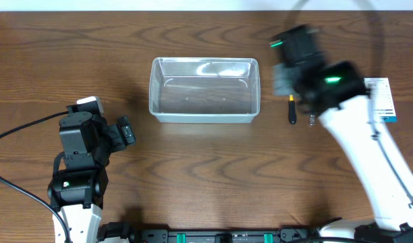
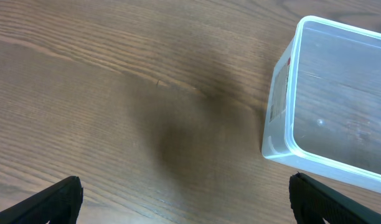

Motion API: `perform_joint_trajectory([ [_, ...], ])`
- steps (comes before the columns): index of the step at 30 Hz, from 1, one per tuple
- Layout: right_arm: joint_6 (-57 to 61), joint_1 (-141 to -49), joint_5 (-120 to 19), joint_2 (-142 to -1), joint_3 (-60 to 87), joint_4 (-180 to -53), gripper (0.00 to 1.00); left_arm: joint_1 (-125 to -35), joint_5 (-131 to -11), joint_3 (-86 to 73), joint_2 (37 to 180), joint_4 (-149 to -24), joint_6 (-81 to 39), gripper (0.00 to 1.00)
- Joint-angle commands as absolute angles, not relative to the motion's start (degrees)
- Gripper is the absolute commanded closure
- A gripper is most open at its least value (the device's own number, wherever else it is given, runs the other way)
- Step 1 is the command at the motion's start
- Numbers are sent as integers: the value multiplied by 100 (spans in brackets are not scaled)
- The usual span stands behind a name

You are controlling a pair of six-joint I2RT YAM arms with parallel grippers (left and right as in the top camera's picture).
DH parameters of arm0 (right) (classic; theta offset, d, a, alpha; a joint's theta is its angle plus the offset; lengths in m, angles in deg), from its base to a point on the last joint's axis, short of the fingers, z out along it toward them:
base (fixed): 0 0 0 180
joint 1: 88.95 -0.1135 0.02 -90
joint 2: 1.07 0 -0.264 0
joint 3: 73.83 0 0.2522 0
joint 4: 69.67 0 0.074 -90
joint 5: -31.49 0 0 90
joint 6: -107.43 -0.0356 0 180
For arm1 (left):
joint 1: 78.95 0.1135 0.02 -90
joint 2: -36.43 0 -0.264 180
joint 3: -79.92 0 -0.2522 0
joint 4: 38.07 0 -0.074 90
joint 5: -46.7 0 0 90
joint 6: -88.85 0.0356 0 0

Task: Pack container
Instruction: 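Release the container and move the right gripper to the white box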

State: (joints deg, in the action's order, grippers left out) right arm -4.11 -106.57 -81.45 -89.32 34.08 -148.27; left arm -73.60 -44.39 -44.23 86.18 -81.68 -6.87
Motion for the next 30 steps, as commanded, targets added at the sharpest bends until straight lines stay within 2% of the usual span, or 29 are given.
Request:
perform_joint_trajectory([
  [1,-393,-9717,-8368,-9120,3349,-14785,99,-7382,-4371,-4297,8627,-8181,-608,2],
  [8,24,-8091,-8014,-9817,3242,-14167,99,-7384,-4371,-4297,8627,-8181,-608,2],
  [9,147,-7930,-8014,-9939,3242,-14020,94,-7384,-4371,-4297,8627,-8181,-608,2],
  [12,684,-7427,-8007,-10403,3242,-13502,62,-7384,-4371,-4297,8627,-8181,-608,2],
  [15,1476,-7075,-7719,-10829,3242,-13185,45,-7384,-4371,-4297,8627,-8181,-608,2],
  [17,2405,-6865,-7050,-11128,3242,-13069,38,-7384,-4371,-4297,8627,-8181,-608,2],
  [19,3312,-6699,-6134,-11415,3242,-13065,22,-7384,-4371,-4297,8627,-8181,-608,2],
  [21,3795,-6577,-5848,-11631,3242,-13122,14,-7384,-4371,-4297,8627,-8181,-608,2],
  [24,3797,-6376,-5839,-11802,3244,-13098,2,-7384,-4371,-4297,8627,-8181,-608,2],
  [30,3784,-5995,-5782,-11824,3244,-12901,1,-7384,-4371,-4297,8627,-8179,-608,2],
])
